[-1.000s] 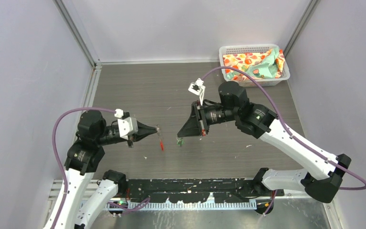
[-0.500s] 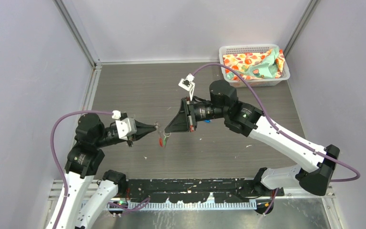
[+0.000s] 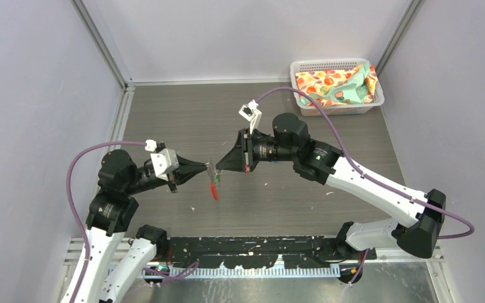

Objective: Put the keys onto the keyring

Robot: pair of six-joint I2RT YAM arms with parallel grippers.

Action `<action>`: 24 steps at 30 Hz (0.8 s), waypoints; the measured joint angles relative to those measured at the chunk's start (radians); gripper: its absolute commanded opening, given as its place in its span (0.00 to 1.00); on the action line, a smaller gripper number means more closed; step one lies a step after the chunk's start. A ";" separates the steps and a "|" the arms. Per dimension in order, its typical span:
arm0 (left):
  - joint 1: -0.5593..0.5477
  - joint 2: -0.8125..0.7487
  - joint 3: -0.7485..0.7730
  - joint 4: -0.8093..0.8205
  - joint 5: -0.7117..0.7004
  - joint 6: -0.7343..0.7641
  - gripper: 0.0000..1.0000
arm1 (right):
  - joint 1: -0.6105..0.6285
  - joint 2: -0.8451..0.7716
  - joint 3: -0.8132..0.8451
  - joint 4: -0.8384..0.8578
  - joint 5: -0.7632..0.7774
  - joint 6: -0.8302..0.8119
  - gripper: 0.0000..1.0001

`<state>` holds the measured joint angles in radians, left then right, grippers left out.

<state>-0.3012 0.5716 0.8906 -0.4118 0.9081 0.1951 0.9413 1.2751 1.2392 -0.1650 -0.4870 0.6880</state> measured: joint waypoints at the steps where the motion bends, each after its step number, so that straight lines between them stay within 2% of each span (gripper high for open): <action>1: 0.000 0.000 0.000 0.004 -0.001 -0.006 0.00 | 0.001 0.000 -0.008 0.009 0.010 0.002 0.01; 14: 0.000 0.000 0.000 0.014 -0.020 -0.033 0.00 | 0.005 0.000 -0.040 0.134 0.035 0.042 0.01; 24: 0.000 -0.011 -0.009 0.019 -0.019 -0.035 0.00 | 0.005 0.002 -0.045 0.158 0.033 0.056 0.01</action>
<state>-0.3012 0.5610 0.8818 -0.3923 0.8886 0.1604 0.9463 1.2770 1.1946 -0.0071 -0.4538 0.7441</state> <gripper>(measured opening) 0.012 0.029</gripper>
